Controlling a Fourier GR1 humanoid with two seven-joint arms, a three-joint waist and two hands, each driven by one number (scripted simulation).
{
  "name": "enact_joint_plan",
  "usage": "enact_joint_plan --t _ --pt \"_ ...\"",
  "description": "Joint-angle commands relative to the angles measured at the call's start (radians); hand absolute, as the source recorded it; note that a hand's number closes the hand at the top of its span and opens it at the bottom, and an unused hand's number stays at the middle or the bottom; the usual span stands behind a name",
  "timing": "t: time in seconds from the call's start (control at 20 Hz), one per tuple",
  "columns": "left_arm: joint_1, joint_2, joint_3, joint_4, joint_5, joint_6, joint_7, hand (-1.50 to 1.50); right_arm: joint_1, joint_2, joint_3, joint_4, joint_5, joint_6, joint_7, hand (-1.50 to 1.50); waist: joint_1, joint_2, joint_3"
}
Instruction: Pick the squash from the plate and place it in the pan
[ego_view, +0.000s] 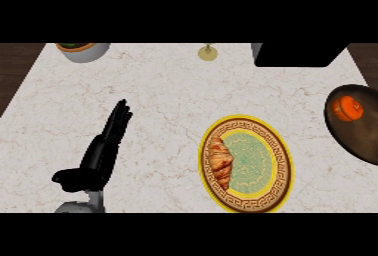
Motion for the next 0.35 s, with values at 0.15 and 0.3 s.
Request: enact_joint_plan --t 0.15,0.3 --pt "-0.048 -0.01 0.012 0.023 -0.005 0.012 0.015 0.0 0.035 0.018 0.023 -0.002 -0.002 0.069 -0.2 -1.5 -0.005 0.0 0.0" --pt "-0.001 -0.014 0.002 0.01 -0.002 0.005 -0.01 0.0 0.032 0.032 0.031 -0.014 0.0 -0.002 -0.219 -1.5 0.002 0.0 -0.001"
